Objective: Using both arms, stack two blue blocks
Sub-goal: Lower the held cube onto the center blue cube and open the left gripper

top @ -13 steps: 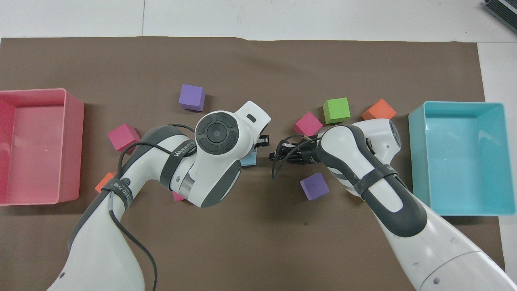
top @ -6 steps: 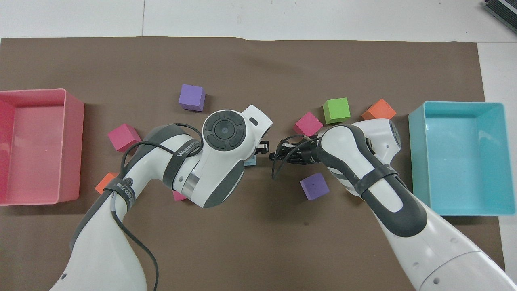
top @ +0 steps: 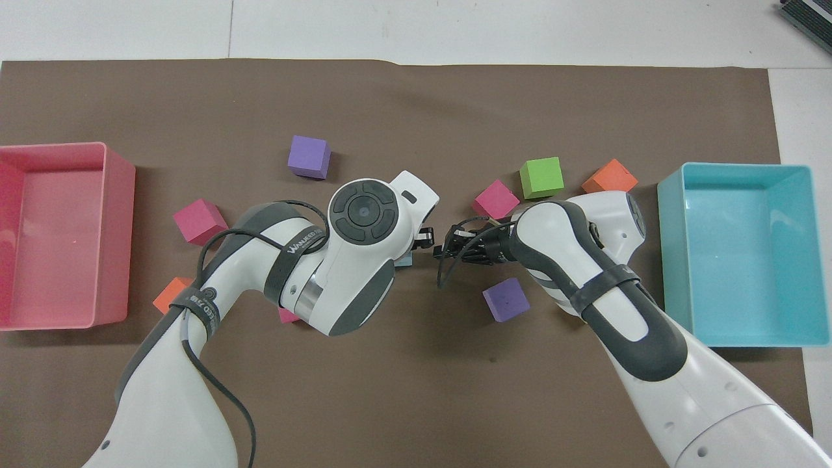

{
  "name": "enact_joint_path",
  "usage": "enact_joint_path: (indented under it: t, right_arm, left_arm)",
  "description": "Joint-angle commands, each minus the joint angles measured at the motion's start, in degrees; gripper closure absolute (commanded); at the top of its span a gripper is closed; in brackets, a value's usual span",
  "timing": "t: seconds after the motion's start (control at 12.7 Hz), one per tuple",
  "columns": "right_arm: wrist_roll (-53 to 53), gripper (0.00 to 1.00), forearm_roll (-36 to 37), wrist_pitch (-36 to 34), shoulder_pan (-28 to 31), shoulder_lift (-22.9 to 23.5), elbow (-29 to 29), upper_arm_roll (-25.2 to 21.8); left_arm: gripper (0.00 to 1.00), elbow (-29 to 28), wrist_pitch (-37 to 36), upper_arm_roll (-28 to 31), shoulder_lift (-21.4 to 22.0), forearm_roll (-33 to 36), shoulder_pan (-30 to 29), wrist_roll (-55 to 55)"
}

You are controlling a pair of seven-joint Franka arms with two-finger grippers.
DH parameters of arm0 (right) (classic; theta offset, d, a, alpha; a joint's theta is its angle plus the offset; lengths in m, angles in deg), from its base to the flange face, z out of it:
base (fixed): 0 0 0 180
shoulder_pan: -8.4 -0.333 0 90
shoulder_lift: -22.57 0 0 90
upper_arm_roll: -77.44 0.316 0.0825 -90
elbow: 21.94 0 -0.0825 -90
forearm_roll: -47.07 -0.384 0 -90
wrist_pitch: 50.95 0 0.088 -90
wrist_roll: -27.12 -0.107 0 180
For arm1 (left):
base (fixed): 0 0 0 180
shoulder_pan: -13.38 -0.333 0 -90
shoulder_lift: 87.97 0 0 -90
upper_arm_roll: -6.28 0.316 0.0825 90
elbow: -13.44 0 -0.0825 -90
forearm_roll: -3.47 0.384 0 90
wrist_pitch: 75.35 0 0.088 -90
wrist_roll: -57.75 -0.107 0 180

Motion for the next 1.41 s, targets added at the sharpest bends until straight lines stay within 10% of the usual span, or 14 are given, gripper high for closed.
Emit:
enact_joint_path:
  t: [0.0,1.33]
  right_arm:
    - [1.1,1.0,-1.5,0.8,0.4,-0.7,1.0,0.4]
    - [1.1,1.0,-1.5,1.0,0.2,-0.7,1.0,0.4]
  left_arm:
    - [0.93,-2.0,0.9,0.7,1.1,0.6,1.2,1.1]
    - [0.88,-2.3,2.0,0.9,1.1,0.6,0.9,0.5]
